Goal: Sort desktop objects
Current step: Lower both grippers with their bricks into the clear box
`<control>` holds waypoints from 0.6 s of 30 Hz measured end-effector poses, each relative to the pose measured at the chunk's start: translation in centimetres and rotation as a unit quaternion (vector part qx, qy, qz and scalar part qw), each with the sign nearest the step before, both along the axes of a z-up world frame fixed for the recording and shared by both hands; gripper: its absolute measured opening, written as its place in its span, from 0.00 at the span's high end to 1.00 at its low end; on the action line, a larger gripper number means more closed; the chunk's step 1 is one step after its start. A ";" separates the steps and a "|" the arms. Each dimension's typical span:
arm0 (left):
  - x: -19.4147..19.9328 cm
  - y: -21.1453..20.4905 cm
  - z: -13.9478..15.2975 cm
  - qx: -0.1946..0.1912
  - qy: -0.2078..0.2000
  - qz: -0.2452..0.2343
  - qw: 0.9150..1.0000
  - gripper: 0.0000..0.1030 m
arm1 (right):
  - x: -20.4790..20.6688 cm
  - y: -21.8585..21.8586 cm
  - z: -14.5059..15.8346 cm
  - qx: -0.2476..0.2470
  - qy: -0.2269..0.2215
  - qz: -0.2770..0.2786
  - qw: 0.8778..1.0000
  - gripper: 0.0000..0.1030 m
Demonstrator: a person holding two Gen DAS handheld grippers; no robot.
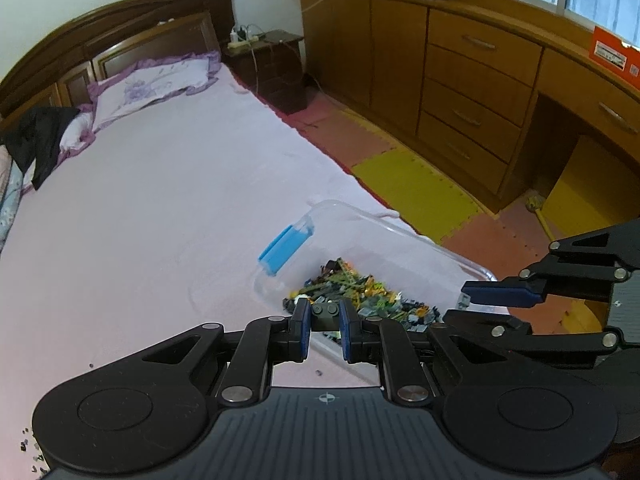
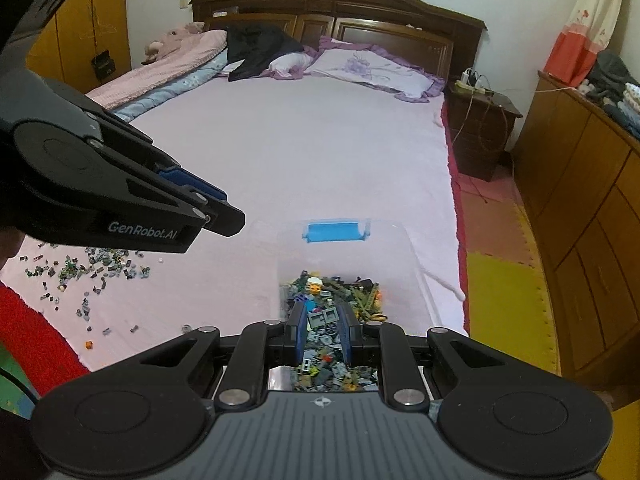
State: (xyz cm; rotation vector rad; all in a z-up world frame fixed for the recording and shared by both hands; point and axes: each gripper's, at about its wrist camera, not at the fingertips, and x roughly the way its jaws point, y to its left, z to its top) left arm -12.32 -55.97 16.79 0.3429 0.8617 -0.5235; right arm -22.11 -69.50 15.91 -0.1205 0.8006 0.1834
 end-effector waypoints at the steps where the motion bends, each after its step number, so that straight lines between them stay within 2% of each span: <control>1: 0.0 -0.4 0.0 0.001 0.000 0.000 1.000 0.84 | 0.0 -0.4 0.0 0.001 0.000 0.001 1.000 0.82; 13: 0.1 -4.1 -0.5 0.011 0.002 -0.003 1.000 0.84 | 0.9 -3.6 -0.7 0.006 0.003 0.010 1.000 0.82; 18: 0.4 -4.5 -0.6 0.017 0.002 0.001 1.000 0.84 | 1.5 -4.3 -1.0 0.011 0.006 0.007 1.000 0.82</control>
